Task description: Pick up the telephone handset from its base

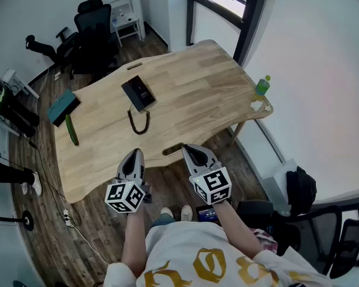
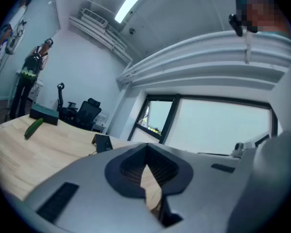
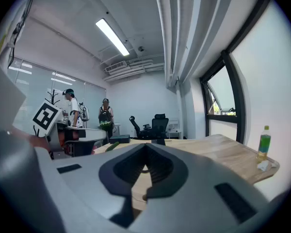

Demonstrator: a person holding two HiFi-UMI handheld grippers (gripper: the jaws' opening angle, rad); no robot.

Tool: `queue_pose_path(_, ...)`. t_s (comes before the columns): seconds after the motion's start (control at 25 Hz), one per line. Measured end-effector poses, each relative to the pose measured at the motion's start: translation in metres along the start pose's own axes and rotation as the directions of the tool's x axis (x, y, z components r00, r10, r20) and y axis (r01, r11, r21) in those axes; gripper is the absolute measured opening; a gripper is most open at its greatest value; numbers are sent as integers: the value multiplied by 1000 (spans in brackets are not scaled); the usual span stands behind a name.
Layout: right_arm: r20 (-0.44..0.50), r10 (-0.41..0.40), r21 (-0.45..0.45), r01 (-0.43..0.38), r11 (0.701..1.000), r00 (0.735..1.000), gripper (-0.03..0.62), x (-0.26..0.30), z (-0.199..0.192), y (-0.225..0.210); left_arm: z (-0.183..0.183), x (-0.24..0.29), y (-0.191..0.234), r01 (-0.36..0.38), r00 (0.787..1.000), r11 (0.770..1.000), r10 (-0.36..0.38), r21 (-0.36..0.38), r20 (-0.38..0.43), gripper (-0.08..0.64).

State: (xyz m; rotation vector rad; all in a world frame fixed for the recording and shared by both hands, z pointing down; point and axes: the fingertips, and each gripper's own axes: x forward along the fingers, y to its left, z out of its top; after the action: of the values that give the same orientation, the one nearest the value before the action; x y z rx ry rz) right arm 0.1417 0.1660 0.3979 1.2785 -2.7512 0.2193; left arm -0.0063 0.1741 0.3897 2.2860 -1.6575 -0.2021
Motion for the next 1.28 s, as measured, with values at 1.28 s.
queue_pose_path(1.28, -10, -12, 10, 13, 1000, 1000, 5, 128, 13, -62, 9, 98, 105, -49, 995, 995, 42, -83, -90, 6)
